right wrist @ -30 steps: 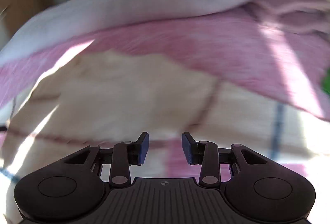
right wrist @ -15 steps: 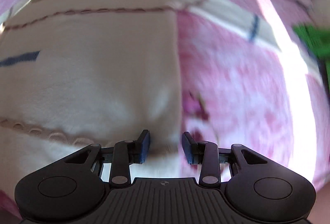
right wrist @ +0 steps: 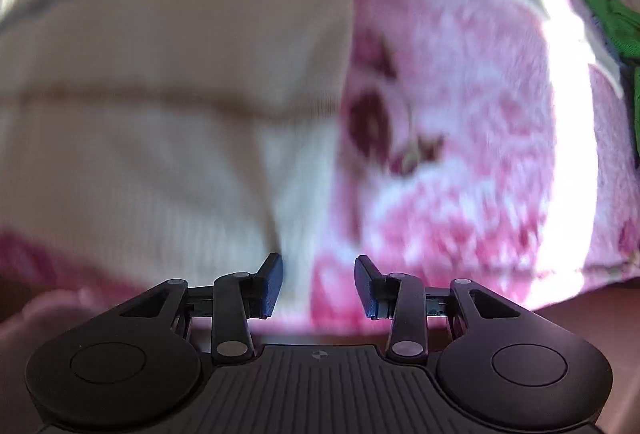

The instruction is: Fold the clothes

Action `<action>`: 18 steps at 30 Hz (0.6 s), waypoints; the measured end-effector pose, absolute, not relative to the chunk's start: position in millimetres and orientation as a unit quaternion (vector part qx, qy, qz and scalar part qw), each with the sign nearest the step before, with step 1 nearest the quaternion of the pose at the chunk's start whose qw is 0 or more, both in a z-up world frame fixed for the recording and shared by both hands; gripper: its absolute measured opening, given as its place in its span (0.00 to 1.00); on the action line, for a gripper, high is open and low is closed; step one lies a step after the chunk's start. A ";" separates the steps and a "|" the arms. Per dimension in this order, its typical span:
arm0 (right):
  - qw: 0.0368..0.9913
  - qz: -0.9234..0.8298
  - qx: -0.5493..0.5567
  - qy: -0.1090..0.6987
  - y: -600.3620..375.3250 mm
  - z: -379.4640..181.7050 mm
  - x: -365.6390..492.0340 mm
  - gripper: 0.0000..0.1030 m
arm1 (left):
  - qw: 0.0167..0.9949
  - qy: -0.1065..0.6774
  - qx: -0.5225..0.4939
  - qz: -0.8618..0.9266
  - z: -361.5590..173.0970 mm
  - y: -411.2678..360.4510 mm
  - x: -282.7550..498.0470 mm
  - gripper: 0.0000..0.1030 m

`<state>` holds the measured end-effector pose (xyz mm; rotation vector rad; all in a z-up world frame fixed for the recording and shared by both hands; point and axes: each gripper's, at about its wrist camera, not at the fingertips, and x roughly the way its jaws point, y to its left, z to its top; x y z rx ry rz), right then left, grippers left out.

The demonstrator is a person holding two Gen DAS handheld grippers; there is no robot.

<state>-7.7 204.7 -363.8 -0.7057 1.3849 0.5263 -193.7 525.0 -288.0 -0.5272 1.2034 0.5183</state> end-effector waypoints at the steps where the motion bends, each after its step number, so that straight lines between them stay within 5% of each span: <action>1: 0.689 0.234 -0.313 0.610 195.8 -356.2 -13.3 0.38 | 0.761 0.549 -0.244 0.247 -277.8 515.7 -200.1 0.21; 8: 0.774 0.273 -0.259 0.509 137.8 -255.4 -36.2 0.38 | 0.800 0.483 -0.238 0.264 -169.5 449.3 -225.4 0.21; 14: 0.786 0.312 -0.126 0.518 110.3 -159.1 -48.2 0.38 | 0.827 0.448 -0.205 0.271 -81.5 408.4 -232.1 0.28; 18: 0.793 0.326 -0.135 0.497 113.5 -116.3 -75.0 0.39 | 0.841 0.439 -0.164 0.271 -42.2 382.0 -235.5 0.33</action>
